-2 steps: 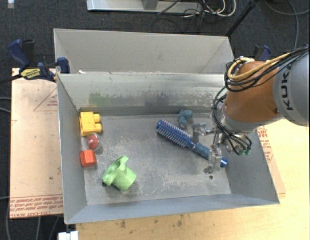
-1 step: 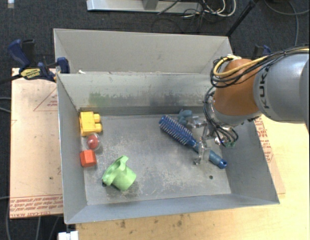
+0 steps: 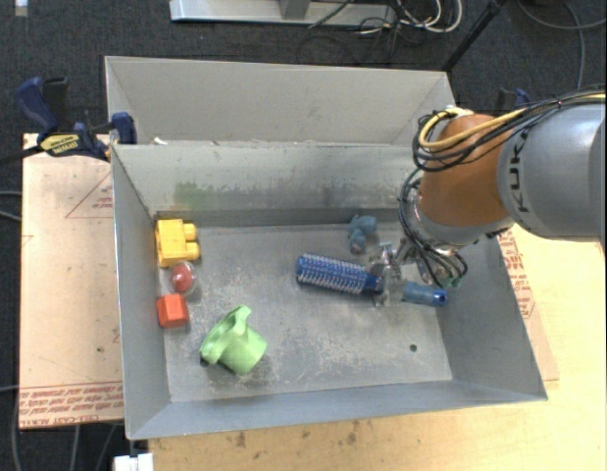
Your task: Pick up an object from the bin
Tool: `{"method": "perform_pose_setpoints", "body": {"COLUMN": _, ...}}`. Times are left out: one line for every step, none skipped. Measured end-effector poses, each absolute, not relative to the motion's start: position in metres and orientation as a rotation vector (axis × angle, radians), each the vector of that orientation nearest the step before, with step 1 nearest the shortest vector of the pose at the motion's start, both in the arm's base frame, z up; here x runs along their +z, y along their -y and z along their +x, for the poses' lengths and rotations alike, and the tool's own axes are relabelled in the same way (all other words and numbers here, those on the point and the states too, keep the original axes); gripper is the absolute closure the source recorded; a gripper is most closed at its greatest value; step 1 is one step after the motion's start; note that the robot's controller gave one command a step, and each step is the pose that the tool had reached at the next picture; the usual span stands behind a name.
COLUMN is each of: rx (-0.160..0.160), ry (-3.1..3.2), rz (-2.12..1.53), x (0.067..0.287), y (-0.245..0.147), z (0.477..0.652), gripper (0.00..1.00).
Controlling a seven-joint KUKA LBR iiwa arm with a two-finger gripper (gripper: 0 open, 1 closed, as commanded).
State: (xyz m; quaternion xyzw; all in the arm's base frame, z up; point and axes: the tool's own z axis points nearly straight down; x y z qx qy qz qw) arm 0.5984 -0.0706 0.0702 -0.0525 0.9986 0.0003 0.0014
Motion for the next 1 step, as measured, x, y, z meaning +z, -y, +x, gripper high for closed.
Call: {"method": "perform_pose_setpoints", "body": {"rx": -0.003, "ry": -3.127, "rz": -0.146, "x": 0.2046, "y": 0.0790, "z": 0.6095, "gripper": 1.00}}
